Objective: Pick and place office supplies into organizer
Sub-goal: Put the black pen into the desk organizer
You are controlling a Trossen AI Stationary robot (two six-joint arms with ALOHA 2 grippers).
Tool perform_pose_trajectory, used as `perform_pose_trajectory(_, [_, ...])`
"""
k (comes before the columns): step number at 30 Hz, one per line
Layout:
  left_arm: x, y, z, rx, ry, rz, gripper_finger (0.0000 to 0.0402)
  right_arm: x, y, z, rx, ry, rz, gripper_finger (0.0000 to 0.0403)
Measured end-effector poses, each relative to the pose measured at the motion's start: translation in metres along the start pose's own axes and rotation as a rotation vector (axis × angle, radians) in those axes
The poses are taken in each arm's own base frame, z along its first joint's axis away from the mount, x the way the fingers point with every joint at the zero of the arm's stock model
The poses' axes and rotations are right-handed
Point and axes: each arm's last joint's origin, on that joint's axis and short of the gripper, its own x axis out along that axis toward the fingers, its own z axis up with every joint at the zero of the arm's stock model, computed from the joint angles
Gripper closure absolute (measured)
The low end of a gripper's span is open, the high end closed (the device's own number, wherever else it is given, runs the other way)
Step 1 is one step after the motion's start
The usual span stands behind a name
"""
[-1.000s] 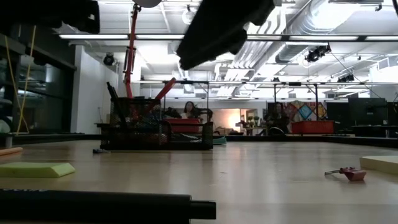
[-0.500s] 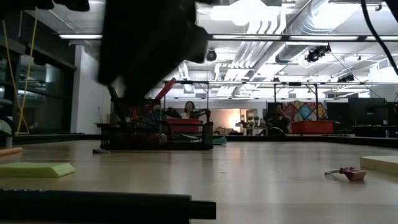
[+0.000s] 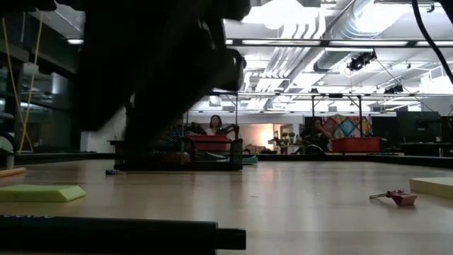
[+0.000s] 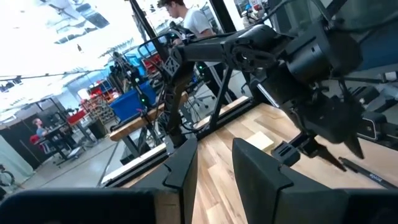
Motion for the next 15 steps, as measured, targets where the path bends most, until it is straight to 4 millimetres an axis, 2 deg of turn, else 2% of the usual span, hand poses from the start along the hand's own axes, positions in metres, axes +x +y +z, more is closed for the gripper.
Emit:
perform_pose_trajectory(10, [0.000, -0.001, -0.001, 0.008, 0.010, -0.006, 0.0309, 0.005, 0.007, -0.008, -0.029, 0.020, -0.005, 0.0259])
perform_pose_trajectory(15, [0.000, -0.001, -0.002, 0.010, 0.024, -0.013, 0.0309, 0.014, 0.009, -0.011, -0.025, 0.047, 0.021, 0.0259])
